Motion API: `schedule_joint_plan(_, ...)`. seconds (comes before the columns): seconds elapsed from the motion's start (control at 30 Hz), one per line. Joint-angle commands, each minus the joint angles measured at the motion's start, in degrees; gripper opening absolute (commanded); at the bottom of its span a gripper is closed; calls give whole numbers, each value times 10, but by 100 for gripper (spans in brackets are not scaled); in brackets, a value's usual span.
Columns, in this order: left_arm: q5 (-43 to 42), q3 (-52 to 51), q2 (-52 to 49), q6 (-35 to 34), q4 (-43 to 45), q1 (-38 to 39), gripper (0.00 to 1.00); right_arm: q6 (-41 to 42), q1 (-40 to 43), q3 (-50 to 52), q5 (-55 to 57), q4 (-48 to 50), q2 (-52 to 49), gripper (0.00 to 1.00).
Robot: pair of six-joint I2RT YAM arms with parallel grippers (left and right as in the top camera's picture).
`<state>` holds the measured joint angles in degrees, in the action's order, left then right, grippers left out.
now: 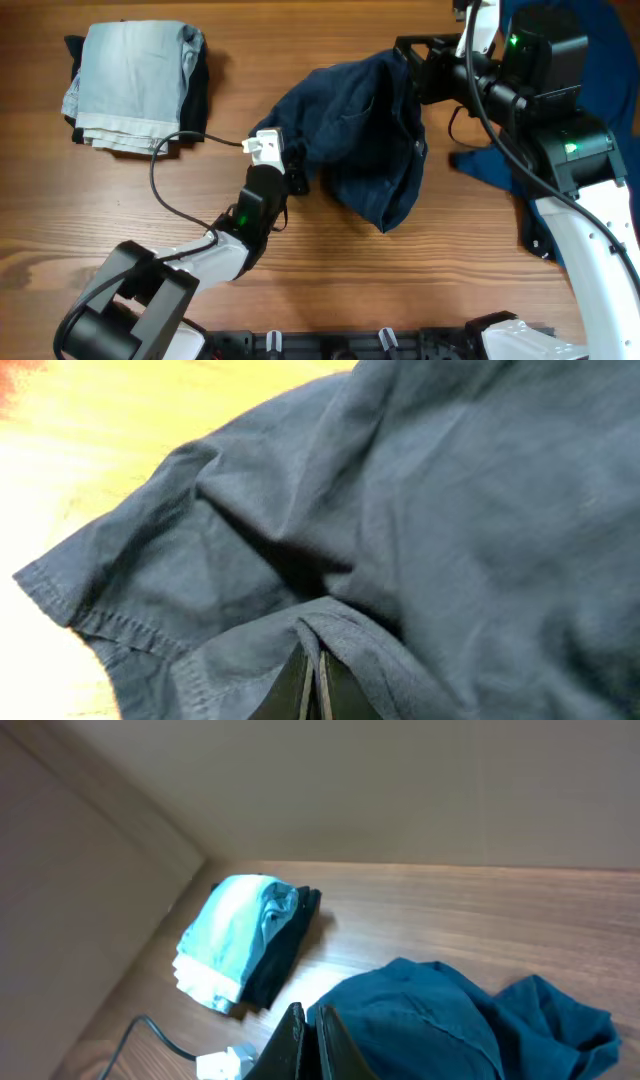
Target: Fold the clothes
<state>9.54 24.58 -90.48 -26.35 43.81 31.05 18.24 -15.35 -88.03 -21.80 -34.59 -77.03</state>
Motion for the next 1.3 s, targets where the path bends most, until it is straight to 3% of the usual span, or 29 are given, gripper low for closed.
schedule_joint_plan(0.0, -1, 16, 42, 44, 12, -10, 4, -31, 2, -16, 28, -19, 10, 4)
schedule_joint_plan(0.03, -1, 26, 72, 63, -8, -15, 4, -33, 8, -16, 59, -38, 21, 4)
schedule_joint_plan(0.1, 0, 100, 196, 134, -138, -35, 4, -48, 32, -16, 113, -86, 57, 4)
schedule_joint_plan(0.2, 3, 202, 297, 187, -282, -44, 4, -50, 61, -16, 119, -125, 94, 4)
schedule_joint_plan(0.3, 3, 298, 379, 202, -404, -43, 4, -52, 69, -17, 119, -149, 144, 4)
schedule_joint_plan(0.43, -27, 375, 464, 202, -516, -25, 4, -52, 69, -17, 119, -191, 220, 4)
schedule_joint_plan(0.57, -27, 401, 520, 202, -543, 43, 4, -52, 69, -43, 119, -249, 299, 4)
schedule_joint_plan(0.73, -27, 401, 471, 201, -661, 93, 6, -62, 69, -45, 126, -293, 295, 4)
schedule_joint_plan(0.77, -30, 401, 450, 199, -682, 95, 17, -63, 69, -44, 138, -301, 286, 4)
schedule_joint_plan(0.8, -52, 401, 412, 199, -710, 96, 39, -62, 69, -44, 159, -305, 273, 4)
schedule_joint_plan(0.83, -81, 401, 388, 199, -718, 96, 48, -63, 69, -43, 167, -305, 263, 4)
schedule_joint_plan(0.9, -136, 401, 333, 193, -719, 96, 56, -63, 69, -43, 176, -299, 238, 4)
schedule_joint_plan(1.13, -187, 401, 118, 193, -741, 96, 45, -63, 70, -43, 180, -271, 155, 4)
schedule_joint_plan(1.27, -195, 401, 77, 200, -737, 89, 48, -62, 83, -43, 182, -253, 118, 4)
